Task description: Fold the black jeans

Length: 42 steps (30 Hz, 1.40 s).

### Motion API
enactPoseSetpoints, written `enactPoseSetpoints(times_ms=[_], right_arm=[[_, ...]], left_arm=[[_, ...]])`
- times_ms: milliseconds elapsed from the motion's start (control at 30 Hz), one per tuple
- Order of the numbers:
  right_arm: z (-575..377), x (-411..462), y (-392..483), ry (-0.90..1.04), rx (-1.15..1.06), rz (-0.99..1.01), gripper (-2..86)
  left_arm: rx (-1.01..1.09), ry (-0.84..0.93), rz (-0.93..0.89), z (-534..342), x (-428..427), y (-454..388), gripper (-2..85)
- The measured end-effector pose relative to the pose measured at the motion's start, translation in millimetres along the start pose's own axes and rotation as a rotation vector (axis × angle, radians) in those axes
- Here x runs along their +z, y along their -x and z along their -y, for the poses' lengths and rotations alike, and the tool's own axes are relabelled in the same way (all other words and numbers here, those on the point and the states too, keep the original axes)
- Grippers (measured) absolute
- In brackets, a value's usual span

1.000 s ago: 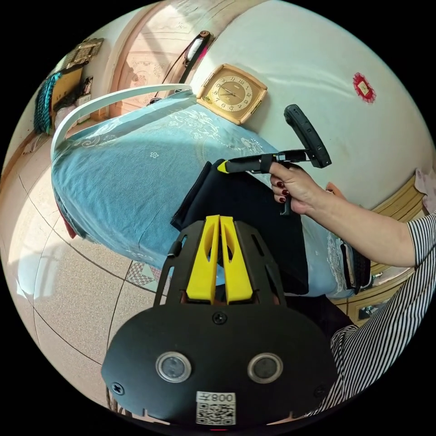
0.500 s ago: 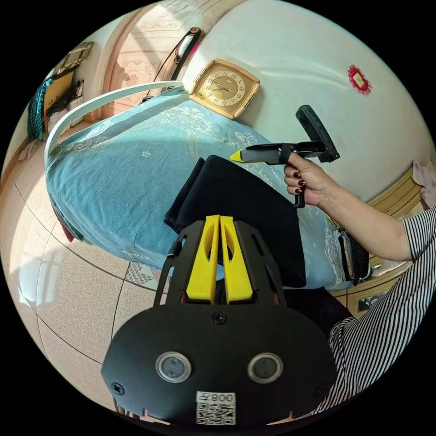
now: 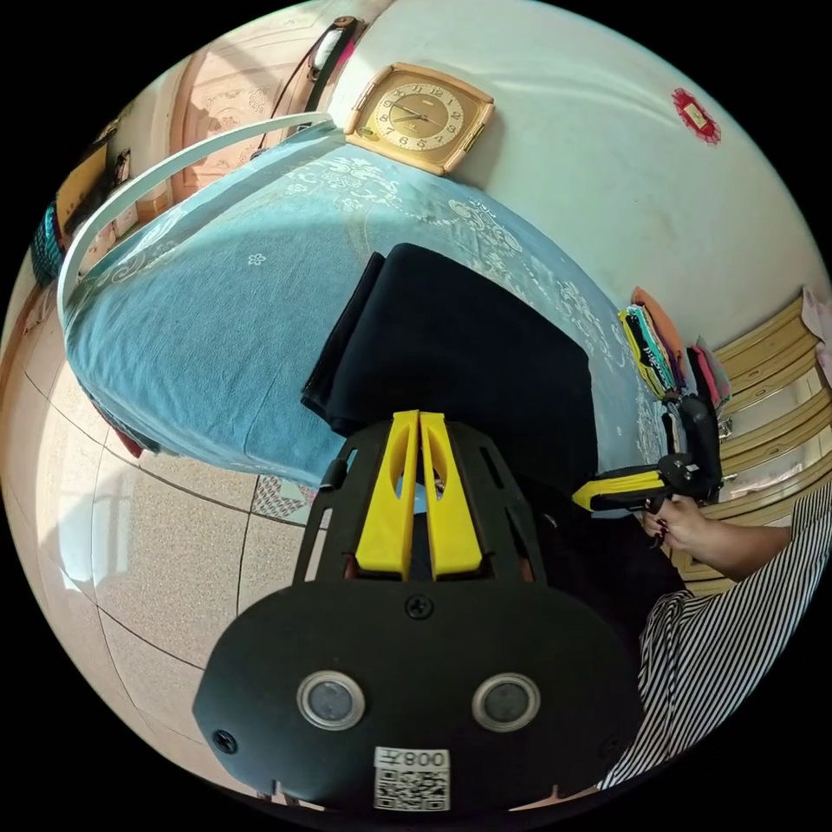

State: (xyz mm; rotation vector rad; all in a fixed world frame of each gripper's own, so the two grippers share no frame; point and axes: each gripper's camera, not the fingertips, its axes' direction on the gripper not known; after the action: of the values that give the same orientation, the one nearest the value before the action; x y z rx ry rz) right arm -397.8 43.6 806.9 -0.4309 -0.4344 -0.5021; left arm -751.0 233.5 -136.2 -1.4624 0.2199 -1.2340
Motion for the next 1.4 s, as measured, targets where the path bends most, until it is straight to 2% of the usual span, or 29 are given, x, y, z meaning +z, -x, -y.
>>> enactPoseSetpoints(times_ms=[133,200,267,367,467,533,633,767,833,967,1100,1267,1400], right_arm=[[-10.7,-20.5,4.6,-0.035,-0.068,-0.005,0.0],[-15.3,-37.9,-3.7,-0.110,-0.052,0.017,0.0],[-12.9,-60.6,-25.6,-0.207,0.000,-0.033,0.0],[-2.0,-81.9,-64.3,-0.307,0.112,-0.087,0.0],[10.8,-77.1,-104.3,-0.265,0.231,-0.111,0.0],[14.6,-64.2,-122.2,-0.195,0.249,-0.062,0.0],[8.5,-65.4,-129.4,-0.207,0.273,-0.045,0.0],[-2.3,-80.9,-110.3,-0.324,0.182,-0.030,0.0],[6.8,-80.7,-98.2,-0.337,0.118,0.006,0.0],[49.8,-59.4,-71.7,-0.271,-0.005,-0.002,0.0],[71.8,-26.3,-77.2,-0.144,-0.003,-0.075,0.1],[51.7,-43.1,-75.6,-0.266,-0.051,-0.041,0.1],[68.8,-35.1,-61.0,-0.261,-0.136,-0.013,0.1]], left_arm=[[0.006,-0.082,0.038,-7.6,-12.2,-23.2,0.0],[0.008,-0.068,0.052,-8.7,-7.8,-29.0,0.0],[-0.006,0.014,0.091,-7.3,9.1,-30.6,0.0],[0.009,0.032,0.108,-5.8,24.0,-34.7,0.0],[0.014,0.044,0.130,-4.6,32.9,-41.1,0.1],[0.010,0.039,0.129,-6.4,36.8,-43.1,0.1],[-0.022,0.041,0.097,-8.6,38.2,-43.4,0.1],[-0.009,-0.057,0.111,-16.3,27.5,-50.7,0.1],[-0.014,-0.052,0.124,-16.7,32.0,-48.7,0.1],[-0.024,0.006,0.108,-16.5,59.0,-39.6,0.1],[-0.001,0.013,0.144,-17.6,71.4,-44.8,0.1],[-0.014,-0.050,0.085,-26.4,71.8,-41.0,0.1],[-0.021,-0.083,0.073,-34.5,78.8,-36.0,0.1]])
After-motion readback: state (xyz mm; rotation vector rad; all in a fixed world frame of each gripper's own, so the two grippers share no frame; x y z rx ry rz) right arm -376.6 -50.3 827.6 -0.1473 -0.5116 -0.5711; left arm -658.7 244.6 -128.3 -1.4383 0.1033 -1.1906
